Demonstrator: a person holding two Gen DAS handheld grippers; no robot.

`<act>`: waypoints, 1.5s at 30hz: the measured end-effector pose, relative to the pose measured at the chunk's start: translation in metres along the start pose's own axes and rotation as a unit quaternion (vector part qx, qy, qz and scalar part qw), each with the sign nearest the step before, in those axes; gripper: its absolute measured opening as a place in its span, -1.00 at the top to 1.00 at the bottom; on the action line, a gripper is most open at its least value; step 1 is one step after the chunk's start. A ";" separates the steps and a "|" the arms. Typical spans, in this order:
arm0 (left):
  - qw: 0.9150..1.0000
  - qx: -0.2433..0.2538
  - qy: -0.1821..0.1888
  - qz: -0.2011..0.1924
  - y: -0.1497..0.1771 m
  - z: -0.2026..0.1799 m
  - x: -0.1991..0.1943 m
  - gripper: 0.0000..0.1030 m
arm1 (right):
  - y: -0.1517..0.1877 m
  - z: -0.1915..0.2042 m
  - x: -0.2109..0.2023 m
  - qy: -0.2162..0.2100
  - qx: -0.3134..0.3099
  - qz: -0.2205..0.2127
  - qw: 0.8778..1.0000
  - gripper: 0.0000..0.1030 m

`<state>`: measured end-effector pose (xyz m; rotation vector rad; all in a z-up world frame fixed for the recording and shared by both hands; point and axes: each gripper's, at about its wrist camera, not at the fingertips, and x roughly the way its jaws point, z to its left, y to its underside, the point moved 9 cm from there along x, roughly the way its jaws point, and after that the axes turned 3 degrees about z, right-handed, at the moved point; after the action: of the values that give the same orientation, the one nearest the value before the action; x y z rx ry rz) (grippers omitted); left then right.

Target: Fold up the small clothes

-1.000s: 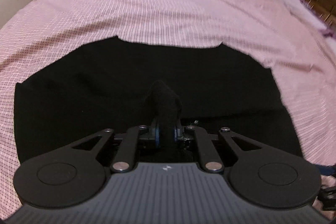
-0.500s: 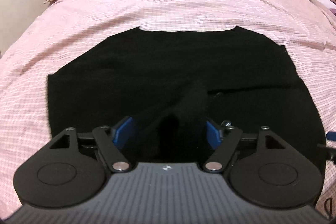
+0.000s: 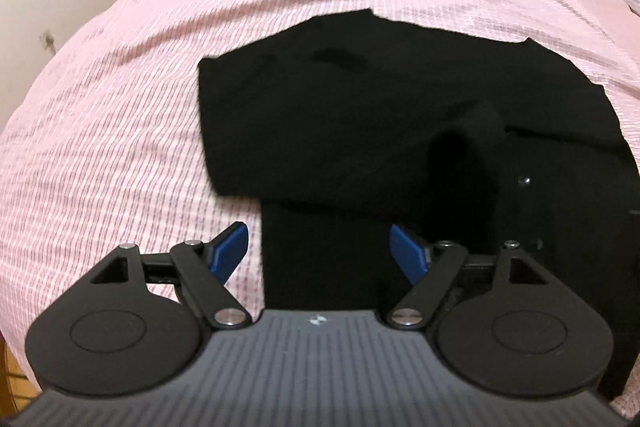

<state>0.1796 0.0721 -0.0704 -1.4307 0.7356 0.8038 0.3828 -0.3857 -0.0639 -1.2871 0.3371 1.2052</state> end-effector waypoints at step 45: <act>0.997 -0.068 -0.029 -0.012 -0.032 0.028 0.045 -0.66 | -0.168 0.130 -0.004 0.025 -0.215 -0.032 0.976 0.72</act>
<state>0.2299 0.1024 -0.0897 -1.5283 0.6287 0.8866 0.4662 -0.2464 0.0742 -1.6888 0.0677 1.2318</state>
